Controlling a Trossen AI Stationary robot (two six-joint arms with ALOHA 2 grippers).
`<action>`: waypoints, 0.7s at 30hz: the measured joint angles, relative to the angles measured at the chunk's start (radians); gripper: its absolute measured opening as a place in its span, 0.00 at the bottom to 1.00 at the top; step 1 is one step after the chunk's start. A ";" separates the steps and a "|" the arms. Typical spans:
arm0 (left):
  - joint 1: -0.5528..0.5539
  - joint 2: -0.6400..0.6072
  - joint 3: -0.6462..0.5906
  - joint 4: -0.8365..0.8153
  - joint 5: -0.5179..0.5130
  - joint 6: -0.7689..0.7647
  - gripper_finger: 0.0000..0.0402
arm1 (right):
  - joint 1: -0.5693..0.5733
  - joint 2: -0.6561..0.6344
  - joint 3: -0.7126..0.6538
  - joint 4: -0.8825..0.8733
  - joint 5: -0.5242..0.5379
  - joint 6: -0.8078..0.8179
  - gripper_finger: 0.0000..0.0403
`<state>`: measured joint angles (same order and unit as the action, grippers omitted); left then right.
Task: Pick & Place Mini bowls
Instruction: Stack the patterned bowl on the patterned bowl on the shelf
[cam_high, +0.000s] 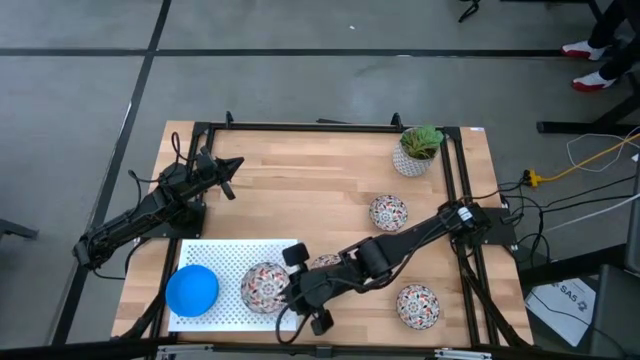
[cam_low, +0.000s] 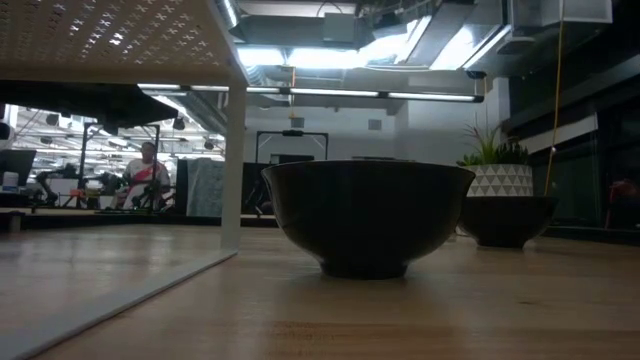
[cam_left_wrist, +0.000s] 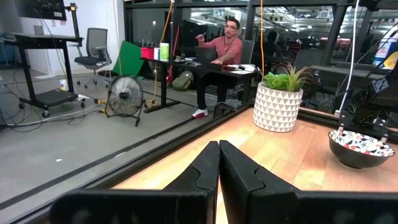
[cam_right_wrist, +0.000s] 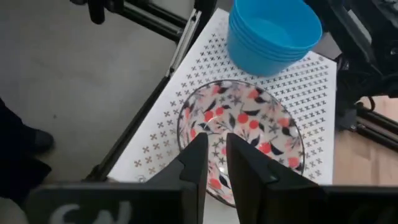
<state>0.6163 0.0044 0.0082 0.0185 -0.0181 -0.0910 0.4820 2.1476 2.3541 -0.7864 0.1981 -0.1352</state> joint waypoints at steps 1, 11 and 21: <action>0.000 0.000 0.000 0.000 0.000 0.000 0.02 | 0.000 -0.013 -0.006 -0.016 -0.011 0.007 0.15; 0.000 0.000 0.000 0.001 0.000 0.000 0.02 | 0.000 -0.055 -0.006 -0.270 -0.045 0.170 0.15; 0.000 0.000 0.000 0.001 0.000 0.000 0.01 | 0.024 -0.056 -0.006 -0.433 -0.060 0.338 0.15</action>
<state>0.6163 0.0042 0.0082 0.0191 -0.0181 -0.0914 0.5064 2.0918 2.3478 -1.2196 0.1382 0.2024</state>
